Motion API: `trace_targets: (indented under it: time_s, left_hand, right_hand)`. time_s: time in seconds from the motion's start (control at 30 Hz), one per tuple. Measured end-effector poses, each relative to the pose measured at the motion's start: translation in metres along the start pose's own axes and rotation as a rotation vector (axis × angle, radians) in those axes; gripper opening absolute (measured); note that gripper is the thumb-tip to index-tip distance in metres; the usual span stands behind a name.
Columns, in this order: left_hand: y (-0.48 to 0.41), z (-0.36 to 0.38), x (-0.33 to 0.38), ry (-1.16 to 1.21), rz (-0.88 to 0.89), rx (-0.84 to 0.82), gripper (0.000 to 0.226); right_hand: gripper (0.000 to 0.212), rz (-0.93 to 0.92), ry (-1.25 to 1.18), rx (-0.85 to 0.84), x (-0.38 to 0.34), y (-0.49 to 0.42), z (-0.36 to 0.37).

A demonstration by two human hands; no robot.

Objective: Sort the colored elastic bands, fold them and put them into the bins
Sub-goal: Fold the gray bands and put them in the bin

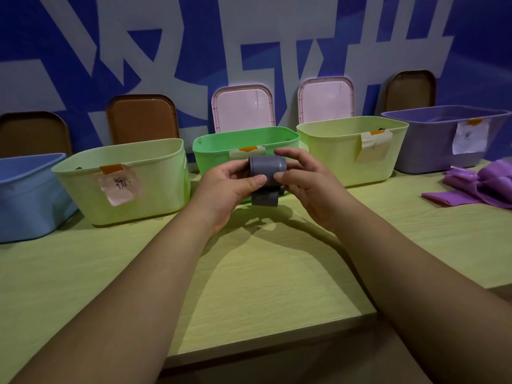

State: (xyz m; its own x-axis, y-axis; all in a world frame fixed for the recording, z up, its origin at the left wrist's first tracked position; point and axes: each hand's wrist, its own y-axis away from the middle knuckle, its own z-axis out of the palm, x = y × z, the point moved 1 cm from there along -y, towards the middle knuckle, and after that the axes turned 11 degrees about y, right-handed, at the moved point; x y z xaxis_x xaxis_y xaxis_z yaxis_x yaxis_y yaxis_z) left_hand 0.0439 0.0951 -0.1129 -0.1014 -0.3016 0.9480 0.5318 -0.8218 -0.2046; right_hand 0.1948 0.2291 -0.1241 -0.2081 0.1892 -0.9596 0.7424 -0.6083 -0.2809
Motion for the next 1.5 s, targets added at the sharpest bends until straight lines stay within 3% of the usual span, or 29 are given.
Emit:
trace_targets:
  time_s: [0.13,0.3,0.53,0.67,0.8,0.97,1.17,1.33,1.5]
  left_hand:
    - [-0.004,-0.007,-0.001,-0.077,0.036,-0.006,0.067]
    - [-0.001,-0.005,-0.001,-0.116,0.075,-0.066,0.055]
    - [0.004,-0.001,0.0,-0.304,0.15,-0.018,0.075]
    - [0.008,0.004,0.004,-0.405,0.177,0.001,0.088]
    - [0.015,0.012,0.006,-0.598,0.248,-0.009,0.086]
    - [0.011,0.009,0.001,-0.669,0.307,0.003,0.085]
    - [0.007,0.011,-0.003,-0.743,0.326,-0.036,0.091]
    - [0.006,0.009,-0.004,-0.744,0.314,-0.059,0.093]
    - [0.009,0.013,-0.004,-0.776,0.282,-0.093,0.094]
  right_hand:
    - [0.045,0.014,0.02,-0.013,-0.001,0.003,0.003]
    - [0.048,0.016,0.012,-0.012,0.001,0.003,0.0]
    - [0.055,0.061,0.002,-0.034,0.006,0.002,0.002]
    - [0.041,0.065,-0.013,-0.096,0.005,0.004,0.006]
    - [0.033,0.094,0.073,-0.058,0.004,0.003,0.006]
    - [0.037,0.093,0.258,0.029,-0.002,0.007,0.005]
    - [0.039,0.086,0.289,0.054,-0.006,0.009,0.005]
    - [0.022,0.118,0.284,0.078,-0.002,0.006,0.002]
    - [0.02,0.13,0.286,0.081,0.0,0.003,0.002]
